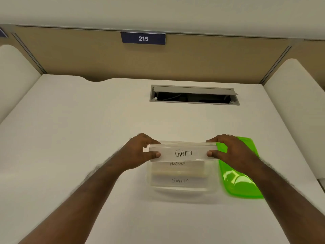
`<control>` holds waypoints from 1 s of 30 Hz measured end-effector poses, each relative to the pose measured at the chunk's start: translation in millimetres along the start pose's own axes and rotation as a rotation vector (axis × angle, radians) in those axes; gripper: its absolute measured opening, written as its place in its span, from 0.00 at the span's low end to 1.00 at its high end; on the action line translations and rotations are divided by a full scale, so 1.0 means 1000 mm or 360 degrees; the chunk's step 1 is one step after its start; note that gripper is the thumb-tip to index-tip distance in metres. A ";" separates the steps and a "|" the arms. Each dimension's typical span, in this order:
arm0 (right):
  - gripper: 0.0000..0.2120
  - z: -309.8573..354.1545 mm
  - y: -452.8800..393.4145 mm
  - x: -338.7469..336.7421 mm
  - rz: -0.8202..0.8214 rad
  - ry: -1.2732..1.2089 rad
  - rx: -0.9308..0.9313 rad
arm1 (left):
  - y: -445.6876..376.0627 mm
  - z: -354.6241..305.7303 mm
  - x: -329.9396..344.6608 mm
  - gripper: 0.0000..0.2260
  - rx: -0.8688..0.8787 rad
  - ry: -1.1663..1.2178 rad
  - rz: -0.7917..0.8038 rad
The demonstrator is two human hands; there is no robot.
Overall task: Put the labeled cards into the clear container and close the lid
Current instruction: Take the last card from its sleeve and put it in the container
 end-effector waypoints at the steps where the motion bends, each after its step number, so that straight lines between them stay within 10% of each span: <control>1: 0.15 -0.001 0.003 0.003 -0.0008 0.0102 -0.0009 | -0.001 -0.001 0.005 0.14 -0.0009 -0.0132 0.0003; 13: 0.18 -0.009 0.022 0.070 0.0282 0.1230 -0.0020 | 0.001 -0.012 0.075 0.16 0.0116 -0.1612 0.0130; 30: 0.21 0.006 0.011 0.078 0.0295 0.1310 -0.0037 | -0.006 -0.016 0.094 0.10 0.0016 -0.1697 0.0161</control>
Point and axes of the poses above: each hand's wrist, its own y-axis away from the middle knuckle, its own x-axis out of the palm, z = x × y, the point moved 10 cm from there along -y, towards the middle knuckle, and after that the axes turned 2 degrees about z, right-handed, at the moved point
